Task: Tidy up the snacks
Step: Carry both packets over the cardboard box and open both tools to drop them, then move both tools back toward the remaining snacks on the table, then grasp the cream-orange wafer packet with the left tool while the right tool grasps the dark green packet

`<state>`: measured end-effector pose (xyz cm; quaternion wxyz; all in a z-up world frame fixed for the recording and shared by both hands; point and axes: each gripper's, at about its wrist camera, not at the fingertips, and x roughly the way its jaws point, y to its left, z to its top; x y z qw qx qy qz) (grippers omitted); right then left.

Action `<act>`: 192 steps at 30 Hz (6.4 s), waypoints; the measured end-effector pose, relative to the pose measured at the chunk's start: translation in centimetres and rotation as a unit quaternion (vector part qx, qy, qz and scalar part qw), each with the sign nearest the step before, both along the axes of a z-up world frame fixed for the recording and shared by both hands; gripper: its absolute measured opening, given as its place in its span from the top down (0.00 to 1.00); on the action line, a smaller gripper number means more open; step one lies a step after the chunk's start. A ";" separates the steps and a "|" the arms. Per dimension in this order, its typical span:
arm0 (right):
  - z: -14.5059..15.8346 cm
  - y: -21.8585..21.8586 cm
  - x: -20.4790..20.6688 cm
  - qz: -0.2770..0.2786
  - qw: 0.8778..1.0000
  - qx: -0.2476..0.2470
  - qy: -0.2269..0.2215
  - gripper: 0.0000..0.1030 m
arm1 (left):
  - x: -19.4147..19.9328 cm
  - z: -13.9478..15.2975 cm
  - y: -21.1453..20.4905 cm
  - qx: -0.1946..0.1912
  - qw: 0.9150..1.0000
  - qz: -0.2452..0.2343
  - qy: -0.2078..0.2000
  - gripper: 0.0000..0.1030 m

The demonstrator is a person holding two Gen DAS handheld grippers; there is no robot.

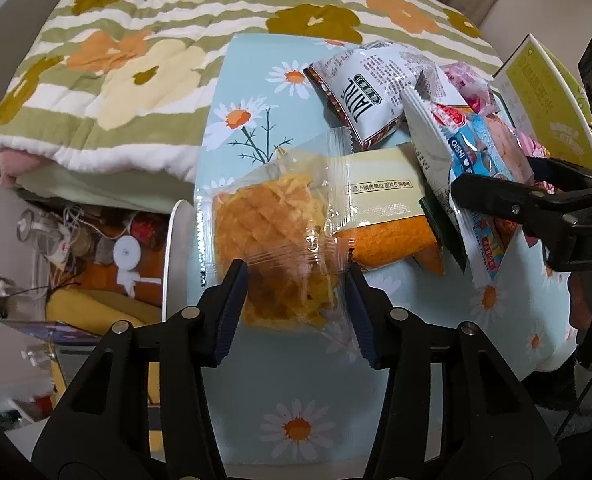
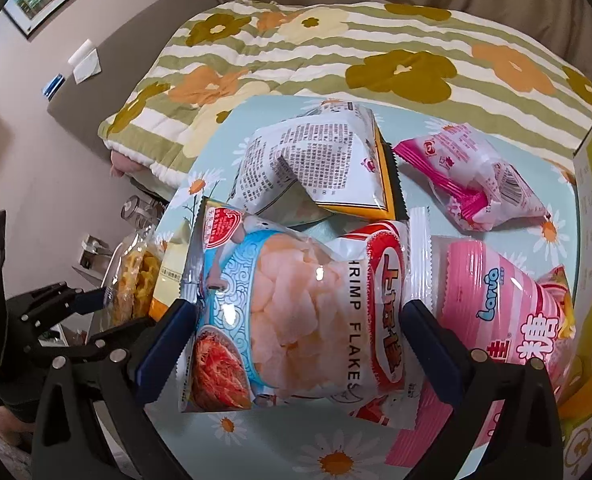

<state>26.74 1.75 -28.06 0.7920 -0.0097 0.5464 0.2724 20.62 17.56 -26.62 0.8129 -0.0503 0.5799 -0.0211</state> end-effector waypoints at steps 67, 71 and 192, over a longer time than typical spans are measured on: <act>17.9 -34.6 -3.9 -0.254 0.950 0.084 -0.157 0.31 | 11.5 19.4 -32.8 -0.141 0.949 -0.210 -0.190 0.74; 17.0 -36.1 -3.3 -0.258 0.952 0.089 -0.142 0.31 | 11.9 17.4 -35.7 -0.121 0.954 -0.222 -0.162 0.48; -1.9 -4.0 -4.6 -0.345 0.925 0.081 0.137 0.02 | 3.5 -2.4 -5.5 0.072 0.901 -0.427 0.035 0.33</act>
